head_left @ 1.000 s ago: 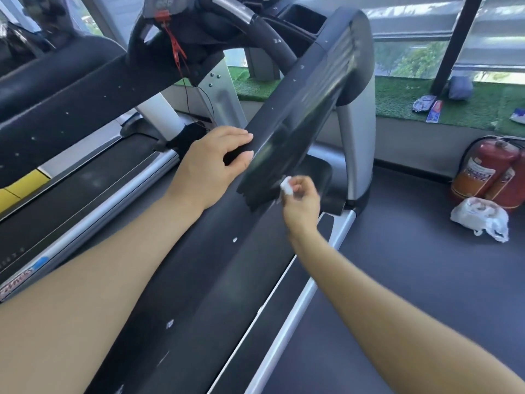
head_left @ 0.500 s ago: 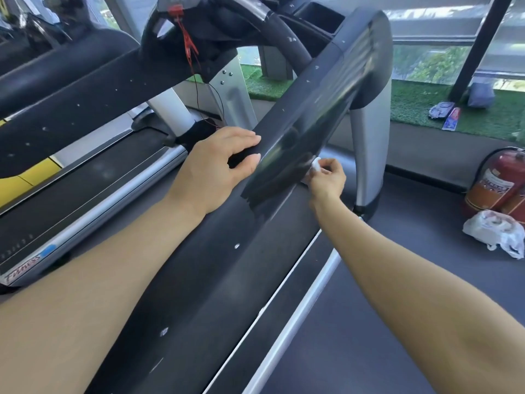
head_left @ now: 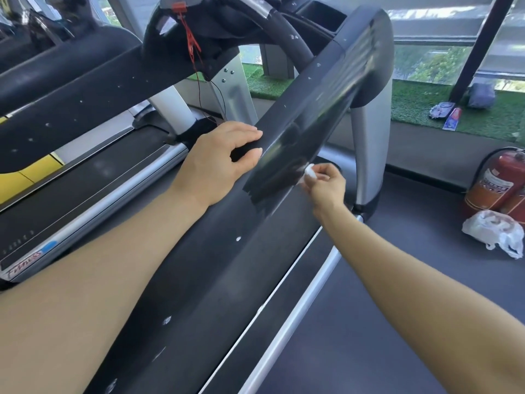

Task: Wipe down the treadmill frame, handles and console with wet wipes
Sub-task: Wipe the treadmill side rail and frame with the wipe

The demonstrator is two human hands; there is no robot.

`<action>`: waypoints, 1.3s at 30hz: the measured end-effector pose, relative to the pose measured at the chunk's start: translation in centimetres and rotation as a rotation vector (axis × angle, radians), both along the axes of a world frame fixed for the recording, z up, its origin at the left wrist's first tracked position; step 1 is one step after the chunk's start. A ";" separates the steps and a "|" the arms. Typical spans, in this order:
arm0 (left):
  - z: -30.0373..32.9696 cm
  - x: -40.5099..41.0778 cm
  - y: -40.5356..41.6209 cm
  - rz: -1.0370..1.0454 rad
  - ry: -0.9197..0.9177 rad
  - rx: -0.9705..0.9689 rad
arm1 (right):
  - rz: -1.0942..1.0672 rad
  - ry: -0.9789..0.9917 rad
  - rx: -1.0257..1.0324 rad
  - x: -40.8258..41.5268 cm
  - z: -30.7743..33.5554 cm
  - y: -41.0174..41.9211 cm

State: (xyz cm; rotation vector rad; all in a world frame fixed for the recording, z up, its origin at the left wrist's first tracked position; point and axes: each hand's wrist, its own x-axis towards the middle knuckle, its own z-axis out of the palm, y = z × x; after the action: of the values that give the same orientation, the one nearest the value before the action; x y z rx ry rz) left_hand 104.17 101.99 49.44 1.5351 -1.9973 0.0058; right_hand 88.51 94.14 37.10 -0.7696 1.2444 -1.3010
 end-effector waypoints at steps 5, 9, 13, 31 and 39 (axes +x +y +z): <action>0.0 0.0 -0.1 0.000 0.005 -0.006 | -0.050 0.239 -0.068 1.1 0.6 2.5; 0.0 0.0 0.0 -0.001 0.010 -0.001 | -0.003 0.264 -0.273 2.0 1.1 6.7; 0.1 -0.1 0.0 0.004 0.012 0.001 | -0.089 0.305 -0.285 1.2 2.7 3.2; 0.1 0.0 0.0 -0.010 -0.016 0.011 | -0.172 0.287 -0.301 1.7 4.6 2.7; 0.1 0.2 -0.3 -0.033 -0.054 0.027 | -0.226 0.213 -0.313 3.5 4.6 6.3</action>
State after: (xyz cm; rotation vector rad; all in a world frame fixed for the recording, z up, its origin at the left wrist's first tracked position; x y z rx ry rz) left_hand 104.40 101.73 49.55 1.5339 -2.0720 0.0073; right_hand 92.05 100.44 41.68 -1.0339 1.3424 -1.6580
